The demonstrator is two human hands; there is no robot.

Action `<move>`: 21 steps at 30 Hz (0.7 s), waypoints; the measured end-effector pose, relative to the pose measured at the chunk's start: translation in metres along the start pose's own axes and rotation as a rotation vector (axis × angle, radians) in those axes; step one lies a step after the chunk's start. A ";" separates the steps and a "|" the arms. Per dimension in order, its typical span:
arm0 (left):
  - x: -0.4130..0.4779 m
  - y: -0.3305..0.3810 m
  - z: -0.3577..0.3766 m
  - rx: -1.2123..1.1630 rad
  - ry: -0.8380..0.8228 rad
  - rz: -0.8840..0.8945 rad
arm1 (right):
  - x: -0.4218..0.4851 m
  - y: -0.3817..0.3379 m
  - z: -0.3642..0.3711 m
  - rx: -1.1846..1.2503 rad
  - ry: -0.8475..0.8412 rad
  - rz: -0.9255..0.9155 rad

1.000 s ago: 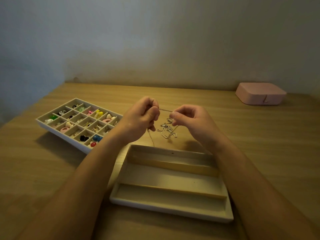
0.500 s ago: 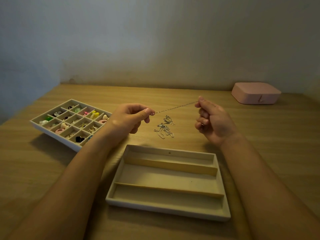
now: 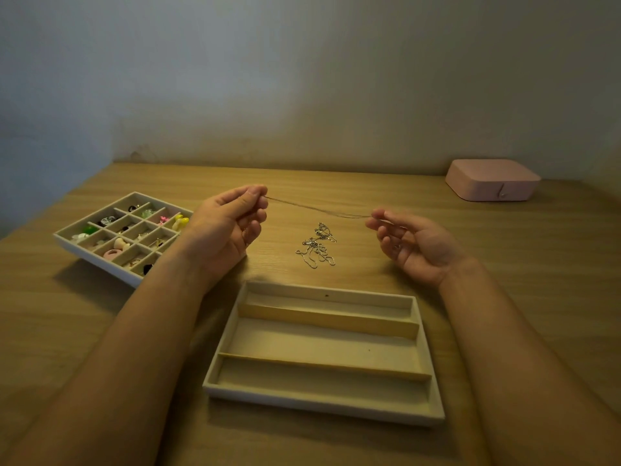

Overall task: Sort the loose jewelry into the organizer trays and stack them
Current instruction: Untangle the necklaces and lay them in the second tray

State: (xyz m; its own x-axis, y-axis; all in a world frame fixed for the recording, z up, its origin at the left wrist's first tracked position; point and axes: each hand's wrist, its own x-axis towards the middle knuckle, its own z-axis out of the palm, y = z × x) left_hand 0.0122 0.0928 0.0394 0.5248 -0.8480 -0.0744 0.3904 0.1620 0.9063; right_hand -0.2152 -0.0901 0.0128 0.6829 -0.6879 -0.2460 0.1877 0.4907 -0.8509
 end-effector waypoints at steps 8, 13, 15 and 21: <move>0.000 0.004 -0.004 -0.132 -0.011 -0.011 | 0.006 0.003 -0.013 0.082 0.016 0.036; -0.003 0.007 -0.004 -0.094 -0.006 -0.013 | 0.004 0.002 -0.016 -0.097 0.034 0.075; -0.005 0.007 -0.003 -0.067 0.004 -0.011 | 0.006 0.002 -0.018 -0.179 0.063 0.077; -0.009 0.010 0.002 0.013 0.039 0.004 | 0.012 0.006 -0.017 -0.468 0.289 -0.040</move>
State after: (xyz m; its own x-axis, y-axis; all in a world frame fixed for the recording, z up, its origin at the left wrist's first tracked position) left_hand 0.0100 0.1007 0.0505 0.5555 -0.8270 -0.0865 0.3784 0.1588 0.9119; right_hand -0.2183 -0.1042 -0.0035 0.4477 -0.8523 -0.2705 -0.1697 0.2160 -0.9615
